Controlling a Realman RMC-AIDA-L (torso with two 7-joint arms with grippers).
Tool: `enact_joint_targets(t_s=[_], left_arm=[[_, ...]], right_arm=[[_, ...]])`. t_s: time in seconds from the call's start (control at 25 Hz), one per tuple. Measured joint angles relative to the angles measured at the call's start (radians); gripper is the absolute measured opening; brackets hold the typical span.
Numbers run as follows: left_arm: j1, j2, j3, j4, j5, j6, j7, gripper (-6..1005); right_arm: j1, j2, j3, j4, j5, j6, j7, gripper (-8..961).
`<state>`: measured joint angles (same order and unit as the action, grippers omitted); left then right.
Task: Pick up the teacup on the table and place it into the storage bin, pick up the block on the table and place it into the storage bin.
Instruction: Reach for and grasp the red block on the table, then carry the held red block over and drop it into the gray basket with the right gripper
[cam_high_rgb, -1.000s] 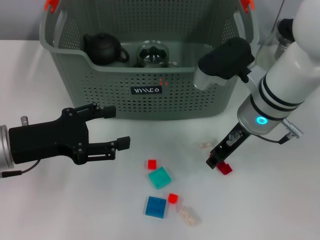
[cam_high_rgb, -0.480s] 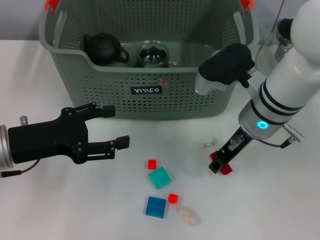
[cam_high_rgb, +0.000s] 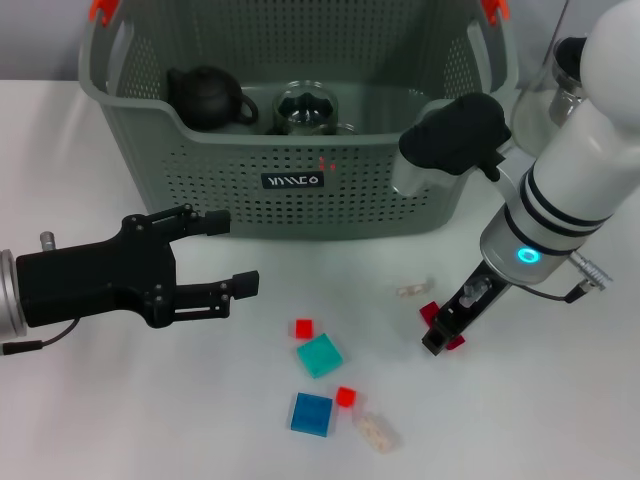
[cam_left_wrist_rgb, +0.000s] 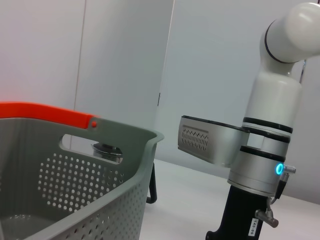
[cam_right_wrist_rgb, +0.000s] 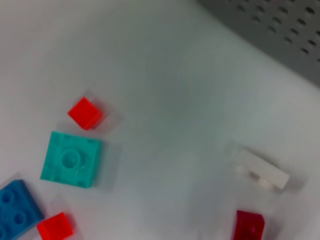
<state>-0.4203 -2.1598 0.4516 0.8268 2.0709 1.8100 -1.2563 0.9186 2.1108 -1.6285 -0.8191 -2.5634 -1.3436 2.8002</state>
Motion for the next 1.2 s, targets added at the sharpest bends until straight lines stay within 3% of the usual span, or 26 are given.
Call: enact_joint_targets(t_s=[0.28,0.48,0.72,1.0,1.2], left_arm=[[0.0,0.0,-0.001,0.0,0.0,-0.007,0.0,860],[0.0,0.0,-0.001,0.0,0.0,-0.008,0.0,859],[0.0,0.001,-0.002,0.0,0.0,-0.011,0.0,859],[0.0,0.002,-0.002,0.0,0.0,-0.011,0.0,859],[0.0,0.003,-0.003,0.002,0.0,-0.011,0.0,860]], right_arm=[[0.002,0.0,-0.014,-0.006,0.0,-0.007,0.004,515],[0.003,0.0,-0.015,-0.009,0.0,-0.008,0.004,423],[0.003,-0.002,-0.015,-0.009,0.0,-0.007,0.004,208],[-0.005,-0.008,-0.013,-0.038,0.0,-0.015,-0.009,204],[-0.045,-0.013,0.057,-0.197,-0.002,-0.113,-0.034,203]])
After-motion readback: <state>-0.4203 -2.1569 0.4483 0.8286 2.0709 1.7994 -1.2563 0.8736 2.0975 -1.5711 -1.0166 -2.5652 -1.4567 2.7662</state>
